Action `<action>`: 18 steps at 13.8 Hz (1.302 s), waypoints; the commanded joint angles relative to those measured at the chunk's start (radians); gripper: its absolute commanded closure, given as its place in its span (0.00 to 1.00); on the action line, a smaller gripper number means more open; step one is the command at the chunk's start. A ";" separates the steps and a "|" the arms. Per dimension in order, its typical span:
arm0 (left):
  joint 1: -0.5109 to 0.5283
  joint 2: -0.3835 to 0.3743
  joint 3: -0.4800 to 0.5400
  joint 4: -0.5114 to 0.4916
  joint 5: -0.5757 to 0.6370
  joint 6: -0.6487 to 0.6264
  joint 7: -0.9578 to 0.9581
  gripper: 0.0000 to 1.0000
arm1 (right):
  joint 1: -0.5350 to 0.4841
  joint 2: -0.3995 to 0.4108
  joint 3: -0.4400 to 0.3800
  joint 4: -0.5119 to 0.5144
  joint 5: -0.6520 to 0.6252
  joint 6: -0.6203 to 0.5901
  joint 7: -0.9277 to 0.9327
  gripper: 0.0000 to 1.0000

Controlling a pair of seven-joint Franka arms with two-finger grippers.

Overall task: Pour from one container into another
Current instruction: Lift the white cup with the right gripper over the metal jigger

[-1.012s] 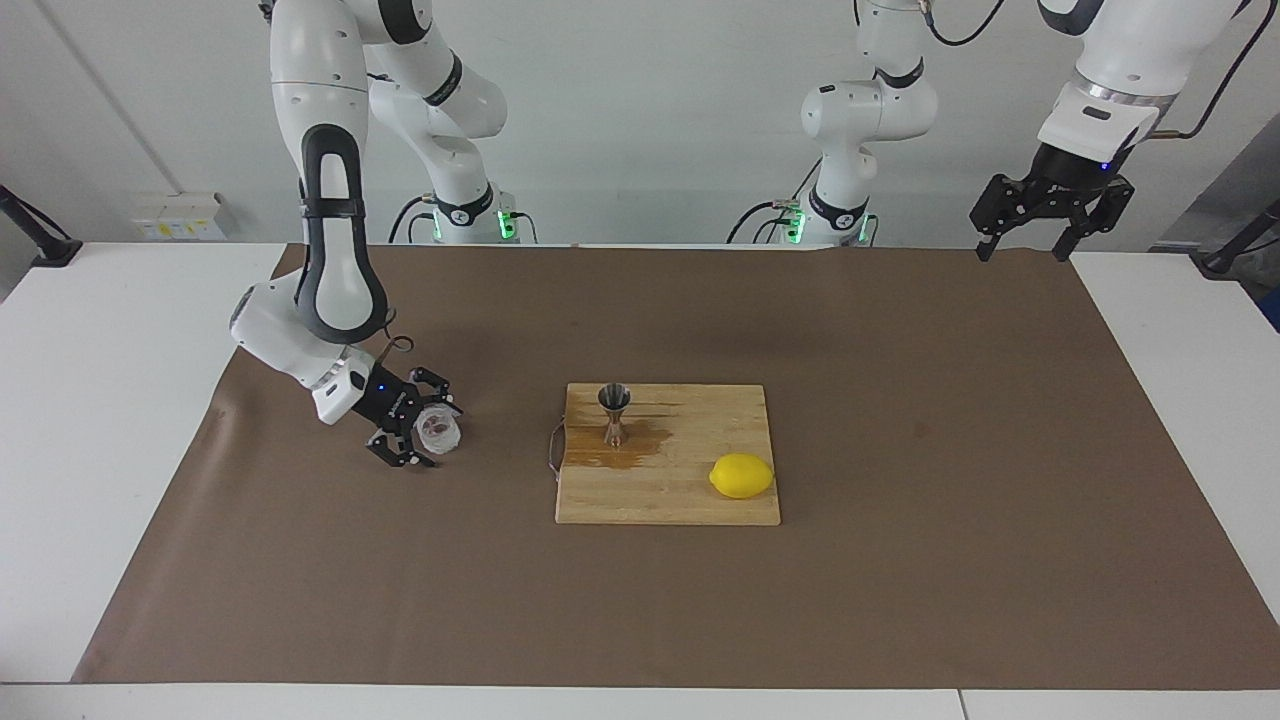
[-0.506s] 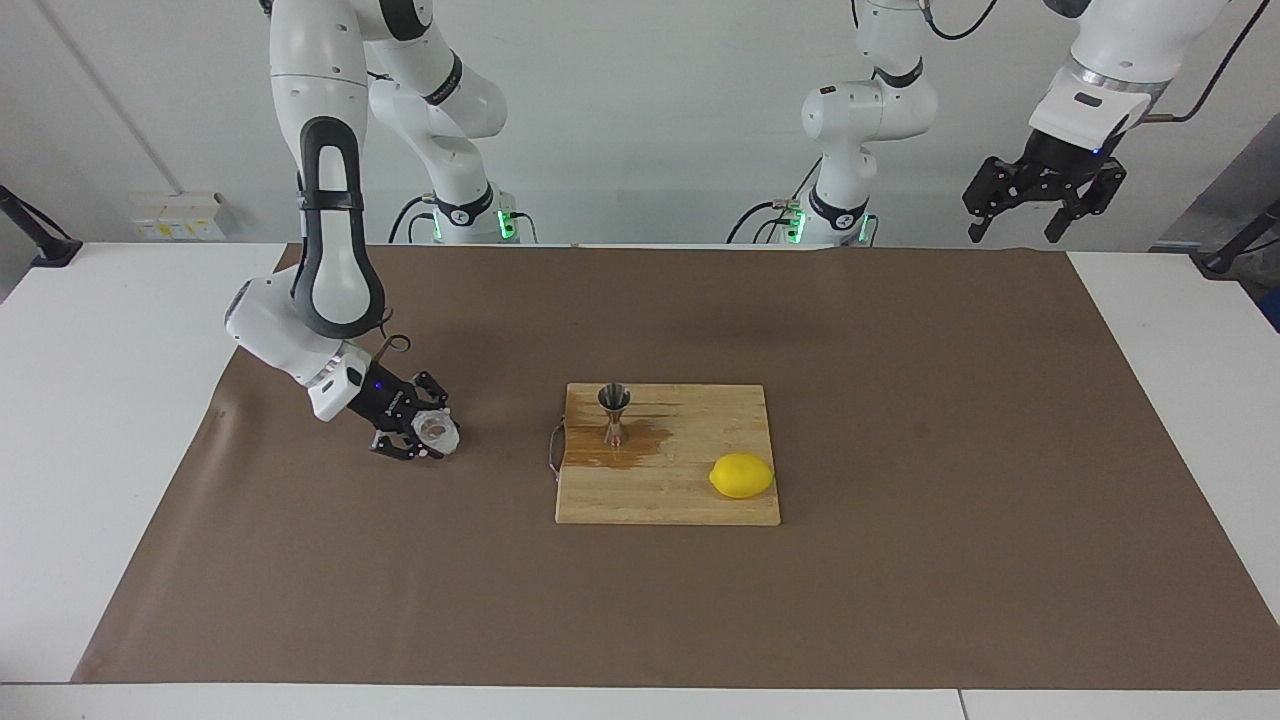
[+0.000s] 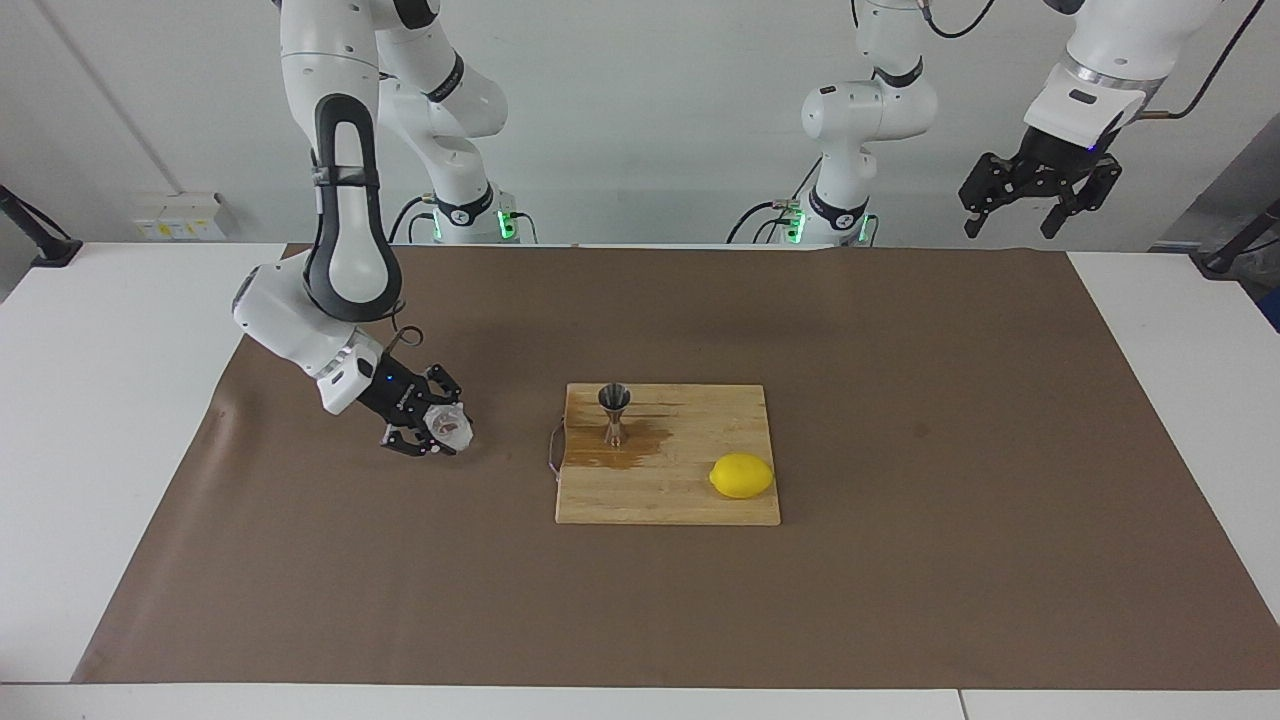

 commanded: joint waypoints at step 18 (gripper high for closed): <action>0.012 -0.020 -0.004 -0.011 0.004 -0.016 0.002 0.00 | 0.324 -0.034 0.007 0.128 -0.596 -0.005 0.648 0.70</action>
